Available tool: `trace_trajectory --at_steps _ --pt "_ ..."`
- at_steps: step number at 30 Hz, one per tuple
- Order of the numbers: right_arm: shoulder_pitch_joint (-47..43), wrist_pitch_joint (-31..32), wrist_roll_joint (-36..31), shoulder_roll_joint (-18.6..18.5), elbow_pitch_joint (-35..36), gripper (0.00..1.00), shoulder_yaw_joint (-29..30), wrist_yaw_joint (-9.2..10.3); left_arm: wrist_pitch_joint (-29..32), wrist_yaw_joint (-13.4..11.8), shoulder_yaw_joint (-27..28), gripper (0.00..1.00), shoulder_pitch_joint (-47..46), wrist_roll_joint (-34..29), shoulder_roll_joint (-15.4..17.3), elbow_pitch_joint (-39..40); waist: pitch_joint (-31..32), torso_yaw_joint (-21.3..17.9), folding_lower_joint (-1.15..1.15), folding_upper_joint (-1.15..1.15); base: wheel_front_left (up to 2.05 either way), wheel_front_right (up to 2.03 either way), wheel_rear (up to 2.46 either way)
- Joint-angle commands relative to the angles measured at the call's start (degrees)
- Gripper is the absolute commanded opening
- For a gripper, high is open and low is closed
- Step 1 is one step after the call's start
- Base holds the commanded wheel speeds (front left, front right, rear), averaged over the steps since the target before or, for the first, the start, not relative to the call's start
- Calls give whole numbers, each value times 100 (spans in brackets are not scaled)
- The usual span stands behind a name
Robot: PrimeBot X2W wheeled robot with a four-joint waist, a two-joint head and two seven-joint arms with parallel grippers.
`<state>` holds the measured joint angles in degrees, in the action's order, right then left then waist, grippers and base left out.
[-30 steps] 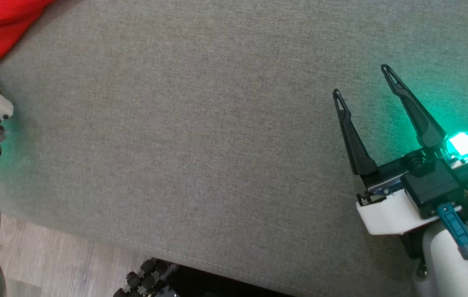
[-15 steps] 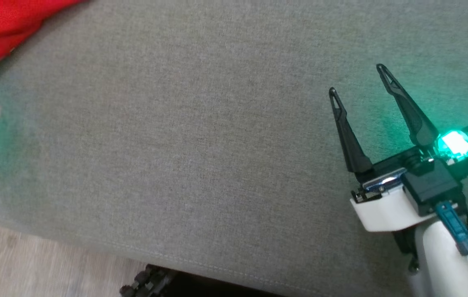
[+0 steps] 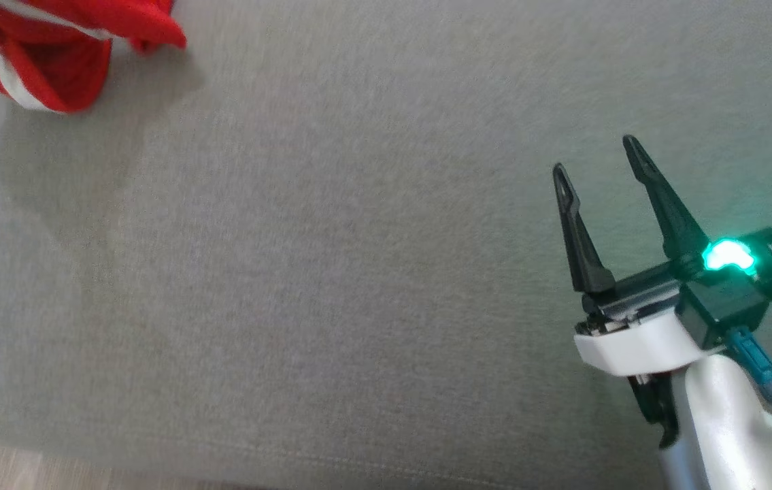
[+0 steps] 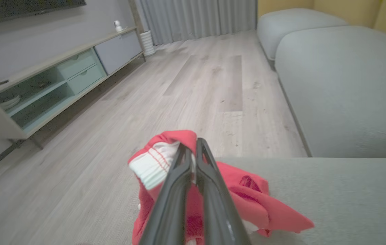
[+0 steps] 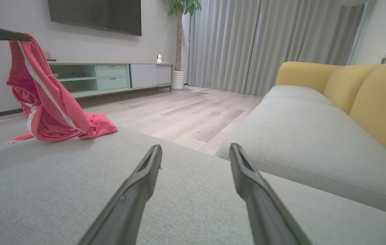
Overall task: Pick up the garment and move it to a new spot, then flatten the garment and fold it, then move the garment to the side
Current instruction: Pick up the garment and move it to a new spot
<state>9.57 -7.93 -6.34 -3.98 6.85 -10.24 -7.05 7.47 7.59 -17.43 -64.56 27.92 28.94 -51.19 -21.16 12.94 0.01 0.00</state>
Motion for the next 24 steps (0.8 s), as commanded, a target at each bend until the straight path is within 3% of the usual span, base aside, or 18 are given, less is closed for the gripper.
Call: trace_trajectory --at_steps 1,9,17,24 --pt "-98 -118 136 108 91 100 -91 -44 134 -11 -1 0 -314 -6 466 400 715 -427 -1 0 0 0 0" --pt "-366 -417 690 109 -371 100 83 -44 1132 -98 -662 0 -496 28 376 1925 1591 -1141 -1 0 0 0 0" --pt "-357 -583 988 110 -598 100 2 -44 1853 -532 -1097 0 -664 98 -649 2837 1697 -1724 -1 0 0 0 0" --pt "-283 -663 1094 110 -680 100 60 -44 2285 -784 -1402 0 -329 354 -1332 3421 1405 -1938 -1 0 0 0 0"
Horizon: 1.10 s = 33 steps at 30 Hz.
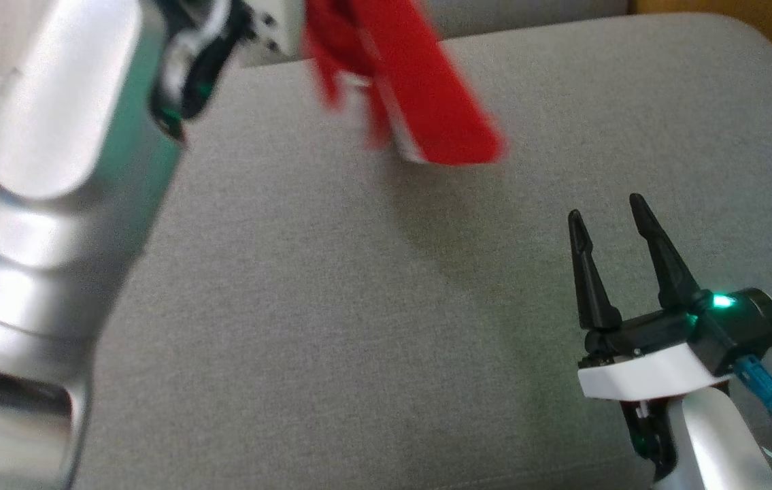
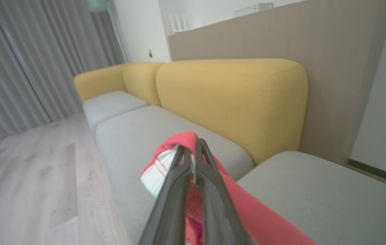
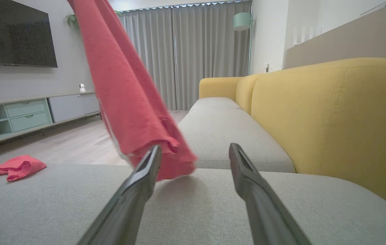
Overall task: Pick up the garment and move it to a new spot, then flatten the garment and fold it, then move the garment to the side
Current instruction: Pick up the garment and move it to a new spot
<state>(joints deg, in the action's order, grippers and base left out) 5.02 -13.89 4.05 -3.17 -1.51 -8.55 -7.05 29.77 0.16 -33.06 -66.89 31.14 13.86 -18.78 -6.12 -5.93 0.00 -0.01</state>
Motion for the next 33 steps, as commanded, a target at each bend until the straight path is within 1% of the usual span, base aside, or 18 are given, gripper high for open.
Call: trace_trajectory --at_steps 1,5,8,12,13,14,15,17,18,19,20,21,23,26,29,33 --pt "187 -74 61 29 141 100 -99 -44 101 -74 142 0 31 95 131 254 -148 -62 0 1 0 0 0" --pt "261 -95 93 29 96 100 -95 -44 32 -252 137 0 688 240 126 390 -354 -93 0 1 0 0 0" --pt "321 -103 107 29 74 100 -123 -44 -259 -439 205 0 1342 296 204 291 -523 -126 0 1 0 0 0" --pt "391 -108 72 29 39 100 -101 -44 -904 -706 364 0 2230 320 307 -114 -731 -146 0 1 0 0 0" --pt "391 -108 72 29 39 100 -101 -44 -904 -706 364 0 2230 320 307 -114 -731 -146 0 1 0 0 0" --pt "403 -108 59 29 40 100 -89 -44 -1092 -751 398 0 2426 316 326 -237 -776 -144 0 1 0 0 0" --pt "415 -109 31 29 44 100 -61 -44 -1464 -812 448 0 2753 297 349 -482 -849 -127 0 1 0 0 0" --pt "421 -109 -7 29 44 100 -34 -44 -1843 -852 507 0 2990 293 332 -693 -902 -100 0 1 0 0 0" --pt "423 -109 -22 29 42 100 -23 -44 -2076 -869 547 15 3065 279 319 -776 -921 -82 0 1 0 0 0" --pt "427 -109 -36 29 37 100 -21 -44 -2348 -886 587 38 3116 243 312 -839 -939 -69 0 1 0 0 0" --pt "432 -109 -53 29 31 100 -23 -44 -2599 -869 608 82 3160 214 302 -901 -951 -51 0 1 0 0 0" --pt "434 -110 -68 29 26 100 -19 -44 -2824 -845 639 100 3201 214 277 -970 -952 -29 0 1 0 0 0" --pt "432 -110 -103 29 6 100 -16 -44 -3214 -767 679 100 3254 220 230 -1105 -933 22 0 1 0 0 0" --pt "413 -110 -158 29 -33 100 -6 -44 -3603 -631 656 100 3275 185 195 -1286 -844 105 0 1 0 0 0" --pt "370 -110 -215 29 -77 100 3 -44 -3841 -502 607 100 3298 168 164 -1405 -670 202 0 1 0 0 0" --pt "266 -110 -274 29 -136 100 26 -44 -4044 -410 549 100 3436 171 123 -1432 -317 351 0 1 0 0 0"
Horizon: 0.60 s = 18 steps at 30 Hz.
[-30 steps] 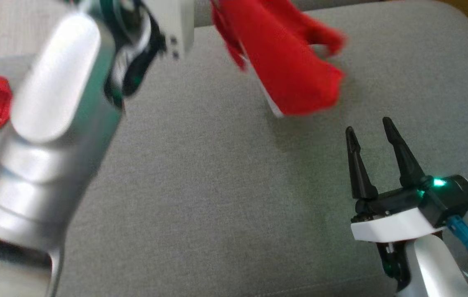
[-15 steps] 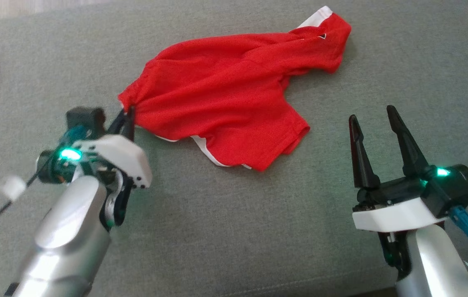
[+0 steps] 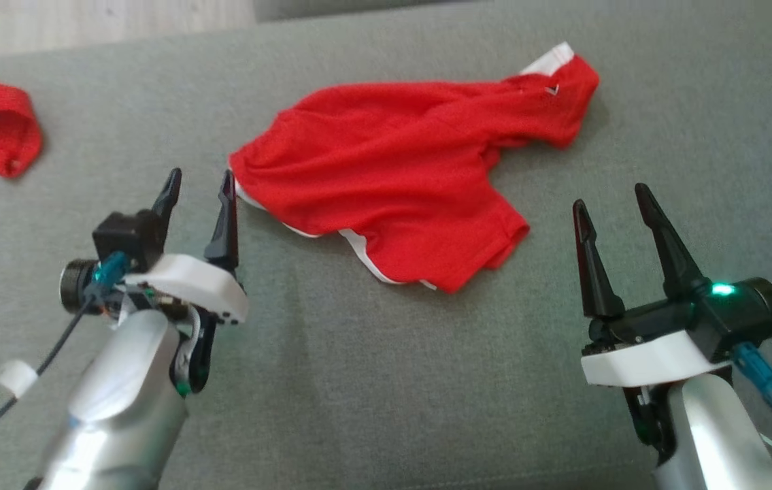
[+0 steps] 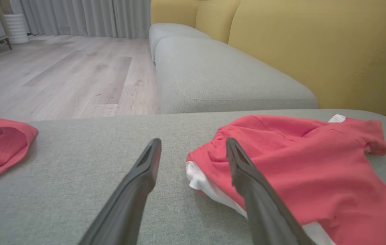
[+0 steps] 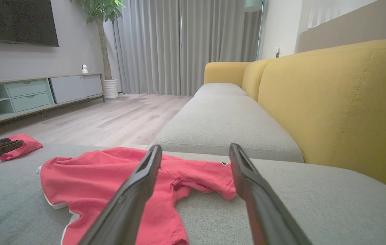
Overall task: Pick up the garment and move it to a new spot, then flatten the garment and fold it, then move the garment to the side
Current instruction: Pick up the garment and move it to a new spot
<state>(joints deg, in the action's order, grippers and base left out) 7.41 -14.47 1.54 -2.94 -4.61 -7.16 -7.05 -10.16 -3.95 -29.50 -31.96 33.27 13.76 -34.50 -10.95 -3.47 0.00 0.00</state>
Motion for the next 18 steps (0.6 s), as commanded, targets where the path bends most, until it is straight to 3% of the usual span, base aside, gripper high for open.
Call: trace_trajectory --at_steps 1,9,18 --pt "-9 -52 -37 6 152 100 -109 -44 -82 10 180 100 6 -35 120 150 275 147 0 0 0 0 0" --pt "-466 -39 -80 6 -57 100 -148 -44 -229 -110 232 100 860 170 95 570 1105 476 0 0 0 0 0" --pt "-1047 -23 -3 6 -85 100 2 -44 -367 -678 451 100 2201 250 287 1678 1390 696 0 0 0 0 0"
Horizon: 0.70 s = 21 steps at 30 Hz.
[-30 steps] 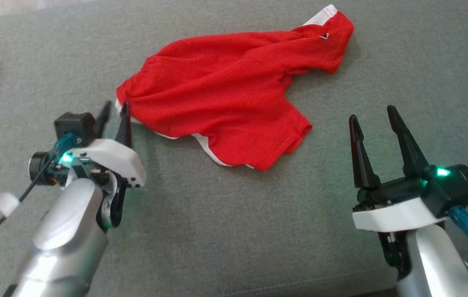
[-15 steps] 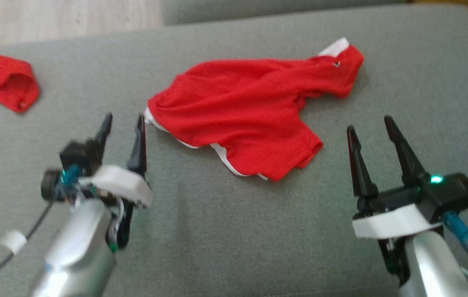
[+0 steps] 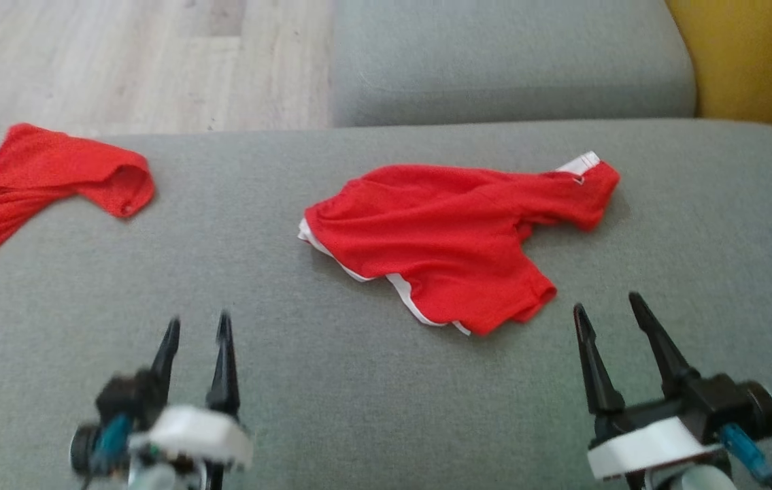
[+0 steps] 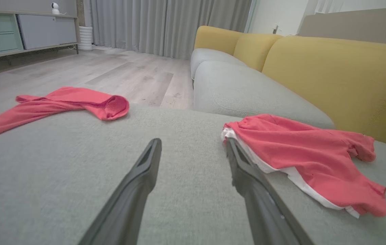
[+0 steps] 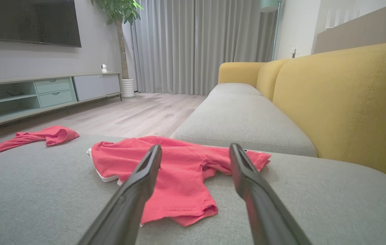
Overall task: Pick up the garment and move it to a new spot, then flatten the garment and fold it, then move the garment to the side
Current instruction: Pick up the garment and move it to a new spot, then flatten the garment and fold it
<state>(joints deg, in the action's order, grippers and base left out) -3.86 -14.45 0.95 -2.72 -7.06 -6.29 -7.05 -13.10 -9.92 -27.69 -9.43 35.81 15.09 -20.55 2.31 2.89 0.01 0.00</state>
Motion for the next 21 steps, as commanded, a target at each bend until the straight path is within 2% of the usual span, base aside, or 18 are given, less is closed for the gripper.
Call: trace_trajectory --at_steps 1,5,10,21 --pt "35 -27 84 -16 155 100 -79 -44 -85 -151 288 100 107 -17 179 408 78 69 -1 0 0 0 0" --pt "-119 -33 187 -16 118 100 -75 -44 -113 -348 293 100 674 -68 268 846 135 89 -1 0 0 0 0" --pt "-224 -41 263 -16 42 100 -50 -44 -119 -439 261 100 1029 -89 340 1113 174 123 -1 0 0 0 0" --pt "-242 -52 342 -16 -227 100 -80 -44 -56 -572 192 100 1210 -95 350 1382 189 146 -1 0 0 0 0"
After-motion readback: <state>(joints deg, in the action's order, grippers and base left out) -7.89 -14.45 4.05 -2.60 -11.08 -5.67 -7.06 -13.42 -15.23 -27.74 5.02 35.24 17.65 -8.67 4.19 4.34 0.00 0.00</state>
